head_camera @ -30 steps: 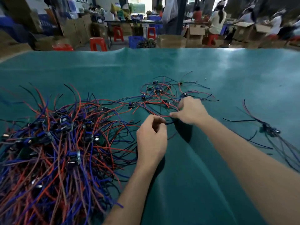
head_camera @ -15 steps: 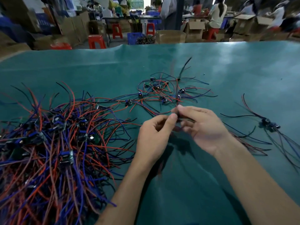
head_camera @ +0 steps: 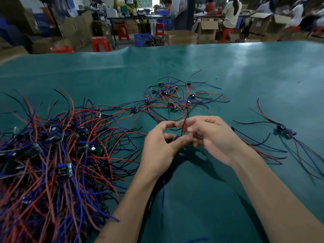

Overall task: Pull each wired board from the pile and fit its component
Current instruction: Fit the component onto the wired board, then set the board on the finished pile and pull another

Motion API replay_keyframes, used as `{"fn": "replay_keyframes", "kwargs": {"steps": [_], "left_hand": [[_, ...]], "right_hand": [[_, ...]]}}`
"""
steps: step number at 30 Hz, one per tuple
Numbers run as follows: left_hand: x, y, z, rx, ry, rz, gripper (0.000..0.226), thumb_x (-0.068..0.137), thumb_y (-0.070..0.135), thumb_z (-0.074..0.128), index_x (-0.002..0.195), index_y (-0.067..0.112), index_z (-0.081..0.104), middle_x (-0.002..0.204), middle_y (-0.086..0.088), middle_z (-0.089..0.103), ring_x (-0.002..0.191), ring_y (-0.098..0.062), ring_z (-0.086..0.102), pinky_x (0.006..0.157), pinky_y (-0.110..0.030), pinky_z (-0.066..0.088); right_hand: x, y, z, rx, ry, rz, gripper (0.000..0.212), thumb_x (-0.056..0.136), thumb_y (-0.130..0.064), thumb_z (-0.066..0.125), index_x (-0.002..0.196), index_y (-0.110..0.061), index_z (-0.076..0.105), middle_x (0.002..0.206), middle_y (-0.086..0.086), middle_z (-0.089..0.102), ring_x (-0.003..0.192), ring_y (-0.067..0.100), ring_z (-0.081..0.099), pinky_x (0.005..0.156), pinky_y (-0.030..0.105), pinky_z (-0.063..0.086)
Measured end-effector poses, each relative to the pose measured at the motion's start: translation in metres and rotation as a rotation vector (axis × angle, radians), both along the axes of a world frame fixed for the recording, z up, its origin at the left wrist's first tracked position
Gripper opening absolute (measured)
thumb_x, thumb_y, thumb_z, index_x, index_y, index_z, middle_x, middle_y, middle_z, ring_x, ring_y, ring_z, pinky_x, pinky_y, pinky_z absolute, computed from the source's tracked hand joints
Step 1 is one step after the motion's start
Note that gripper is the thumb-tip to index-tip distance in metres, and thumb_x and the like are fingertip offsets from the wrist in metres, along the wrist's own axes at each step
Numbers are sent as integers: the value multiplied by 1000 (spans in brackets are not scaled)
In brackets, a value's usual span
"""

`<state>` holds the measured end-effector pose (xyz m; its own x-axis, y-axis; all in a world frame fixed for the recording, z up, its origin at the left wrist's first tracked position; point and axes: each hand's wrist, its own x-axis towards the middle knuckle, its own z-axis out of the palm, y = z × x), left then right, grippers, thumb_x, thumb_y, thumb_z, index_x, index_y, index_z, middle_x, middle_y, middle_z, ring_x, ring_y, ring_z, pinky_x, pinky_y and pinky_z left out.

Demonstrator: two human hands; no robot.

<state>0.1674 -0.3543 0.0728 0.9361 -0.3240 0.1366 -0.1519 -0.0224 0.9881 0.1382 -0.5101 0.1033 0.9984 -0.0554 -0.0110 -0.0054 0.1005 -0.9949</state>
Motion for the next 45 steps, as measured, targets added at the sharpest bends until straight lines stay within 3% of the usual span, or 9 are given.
{"fn": "replay_keyframes", "kwargs": {"steps": [6, 9, 15, 19, 26, 31, 37, 40, 45], "left_hand": [[2, 0, -2, 31, -24, -37, 35, 80, 13, 84, 109, 16, 66, 72, -9, 75, 63, -12, 59, 63, -24, 48], [2, -1, -4, 72, -59, -71, 8, 94, 9, 70, 93, 16, 72, 78, -5, 78, 65, -5, 64, 66, -23, 50], [-1, -1, 1, 13, -73, -50, 22, 98, 7, 62, 81, 17, 73, 67, 1, 74, 54, -3, 55, 55, -15, 45], [-2, -2, 3, 35, -49, -89, 21, 98, 9, 62, 80, 10, 73, 60, -1, 71, 54, -12, 48, 53, -20, 40], [-2, -2, 1, -25, -39, 50, 22, 100, 12, 59, 81, 9, 71, 64, -3, 73, 57, -11, 50, 54, -18, 41], [-1, -1, 3, -73, -28, 52, 21, 101, 13, 60, 85, 8, 73, 69, -5, 75, 58, -9, 61, 58, -19, 49], [-1, -2, 1, 137, -94, -56, 24, 91, 38, 61, 78, 21, 71, 71, 1, 75, 68, -18, 68, 78, -49, 58], [-1, -3, 0, 222, -134, -2, 25, 87, 44, 58, 81, 26, 73, 80, 12, 76, 78, -8, 67, 86, -44, 55], [-1, -4, 0, 84, -118, 140, 15, 95, 23, 62, 84, 20, 73, 78, 7, 74, 69, -1, 64, 69, -22, 52]], "right_hand": [[1, -2, -6, -104, -45, -70, 9, 88, 1, 70, 92, -1, 78, 82, 17, 72, 73, 21, 60, 68, 31, 48], [3, -10, -4, -60, -115, -191, 7, 86, -2, 73, 89, -5, 79, 79, 10, 70, 66, 13, 57, 58, 23, 47], [2, -4, -6, -7, -70, -105, 15, 80, -21, 76, 73, -8, 78, 69, 5, 68, 61, 12, 61, 52, 21, 49], [7, -16, -2, -165, -185, -413, 23, 88, -11, 76, 67, -3, 73, 61, 8, 61, 52, 11, 54, 45, 22, 45], [2, -41, 9, 551, -66, -799, 20, 92, -18, 74, 78, -6, 66, 62, 1, 69, 58, 11, 64, 62, 20, 56], [-1, 12, -2, 2, 76, -275, 28, 79, -37, 82, 83, -10, 77, 80, 9, 76, 69, 18, 70, 61, 30, 59], [-1, 1, 45, -141, -349, -627, 15, 87, -10, 77, 76, -20, 76, 65, -5, 68, 64, 11, 54, 62, 27, 45], [6, 9, 106, -85, -507, -602, 18, 83, -20, 79, 65, -20, 76, 66, 0, 66, 63, 16, 54, 60, 30, 46], [61, 107, 151, -504, -454, 74, 33, 91, -40, 74, 87, -7, 78, 76, 5, 76, 62, 13, 66, 53, 25, 52]]}}
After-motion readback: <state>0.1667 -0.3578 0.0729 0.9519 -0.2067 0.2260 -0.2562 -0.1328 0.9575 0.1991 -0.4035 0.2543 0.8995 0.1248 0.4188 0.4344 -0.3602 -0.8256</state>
